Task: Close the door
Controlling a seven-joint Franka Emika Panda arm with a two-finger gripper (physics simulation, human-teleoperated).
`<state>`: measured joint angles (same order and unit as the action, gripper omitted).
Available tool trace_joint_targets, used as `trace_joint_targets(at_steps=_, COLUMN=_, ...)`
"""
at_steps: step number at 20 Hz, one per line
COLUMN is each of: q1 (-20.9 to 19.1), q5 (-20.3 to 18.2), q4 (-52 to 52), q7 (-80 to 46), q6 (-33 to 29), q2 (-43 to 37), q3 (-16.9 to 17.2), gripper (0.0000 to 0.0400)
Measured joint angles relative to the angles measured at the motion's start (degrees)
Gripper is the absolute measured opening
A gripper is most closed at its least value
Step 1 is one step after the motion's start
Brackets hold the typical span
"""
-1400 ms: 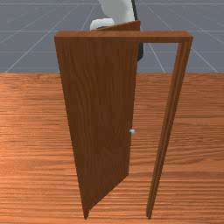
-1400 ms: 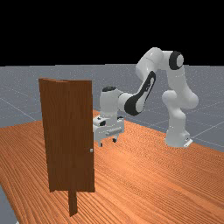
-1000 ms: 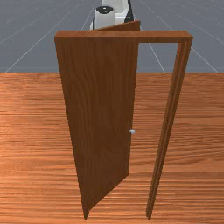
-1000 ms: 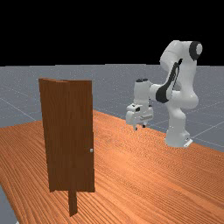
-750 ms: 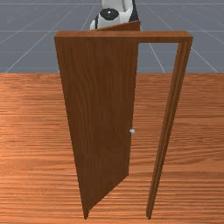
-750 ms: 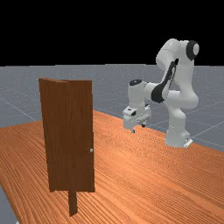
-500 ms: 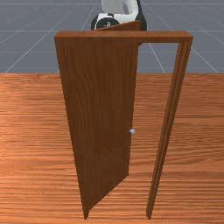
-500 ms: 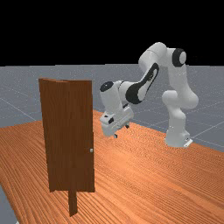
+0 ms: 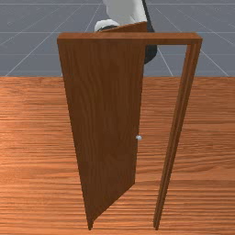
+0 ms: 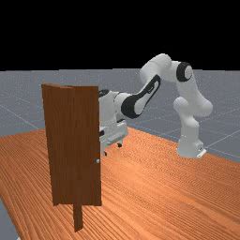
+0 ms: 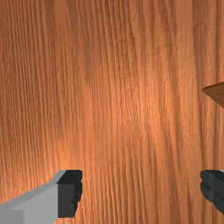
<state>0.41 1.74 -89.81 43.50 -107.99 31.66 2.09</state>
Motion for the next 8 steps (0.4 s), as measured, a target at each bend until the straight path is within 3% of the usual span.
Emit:
trace_joint_targets(at_steps=1, q1=-0.1, q5=-0.2, q4=10.8, q7=0.1, q6=5.0, q2=6.4, q3=-0.1, gripper=0.04)
trace_joint_targets(at_steps=2, q1=-0.1, q5=-0.2, q4=10.8, q7=0.1, q6=5.0, q2=6.4, q3=-0.1, gripper=0.04)
trace_joint_targets(at_steps=4, q1=-0.4, q5=-0.4, q4=31.1, q7=0.4, q6=14.6, q2=18.1, q3=-0.1, gripper=0.04)
trace_joint_targets(at_steps=5, q1=0.1, q5=4.6, q4=27.0, q7=13.8, q6=10.9, q2=16.1, q3=-1.5, gripper=0.04)
trace_joint_targets(at_steps=6, q1=1.5, q5=4.9, q4=27.3, q7=12.9, q6=11.0, q2=16.3, q3=-1.9, gripper=0.04)
trace_joint_targets(at_steps=7, q1=2.9, q5=7.9, q4=25.1, q7=20.8, q6=7.4, q2=15.2, q3=-3.1, gripper=0.04)
trace_joint_targets(at_steps=8, q1=5.7, q5=7.0, q4=29.3, q7=15.9, q6=10.6, q2=17.4, q3=-3.4, gripper=0.04)
